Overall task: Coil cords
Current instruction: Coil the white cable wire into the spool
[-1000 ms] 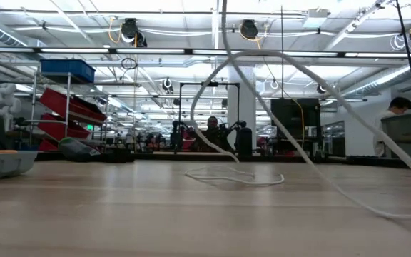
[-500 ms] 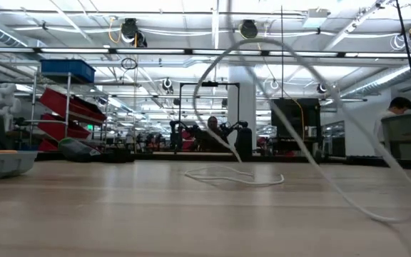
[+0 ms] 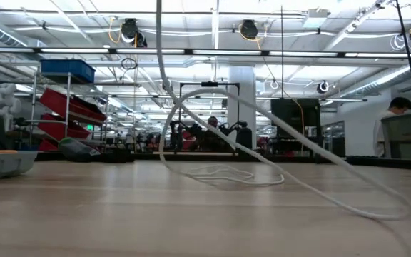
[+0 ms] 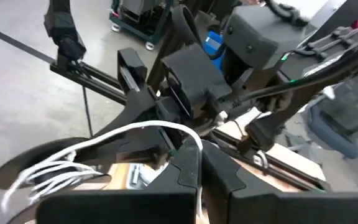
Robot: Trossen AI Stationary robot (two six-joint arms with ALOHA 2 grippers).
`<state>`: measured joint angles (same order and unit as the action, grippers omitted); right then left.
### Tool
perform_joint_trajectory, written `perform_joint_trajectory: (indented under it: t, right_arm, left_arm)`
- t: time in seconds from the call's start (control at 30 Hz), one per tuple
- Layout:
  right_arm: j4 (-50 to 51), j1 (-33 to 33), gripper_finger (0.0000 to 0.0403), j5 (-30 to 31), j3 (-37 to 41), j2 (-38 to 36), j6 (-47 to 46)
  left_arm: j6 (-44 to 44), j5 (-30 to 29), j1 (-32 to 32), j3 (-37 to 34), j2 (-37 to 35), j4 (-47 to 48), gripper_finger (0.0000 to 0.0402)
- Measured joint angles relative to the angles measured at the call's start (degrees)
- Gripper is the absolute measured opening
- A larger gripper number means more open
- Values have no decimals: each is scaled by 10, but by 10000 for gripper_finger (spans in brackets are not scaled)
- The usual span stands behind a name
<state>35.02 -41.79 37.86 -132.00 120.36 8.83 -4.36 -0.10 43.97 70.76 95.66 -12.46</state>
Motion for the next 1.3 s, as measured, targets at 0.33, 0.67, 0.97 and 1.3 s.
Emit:
perform_joint_trajectory:
  t: [0.33, 0.67, 0.97, 1.3]
  right_arm:
    - [4, 17, 0, -29, 1, 17, -35]
    - [-11, 18, 0, -38, 52, 20, -85]
    - [-87, 20, 0, -69, 105, 20, -105]
    - [-106, 10, 0, -80, 154, 20, -164]
  left_arm:
    - [37, 16, 2, 0, 0, -27, 6]
    - [68, 19, 3, 0, 0, -67, 6]
    - [114, 18, 4, 0, 0, -70, 6]
    - [199, 1, 13, 0, -1, -111, 6]
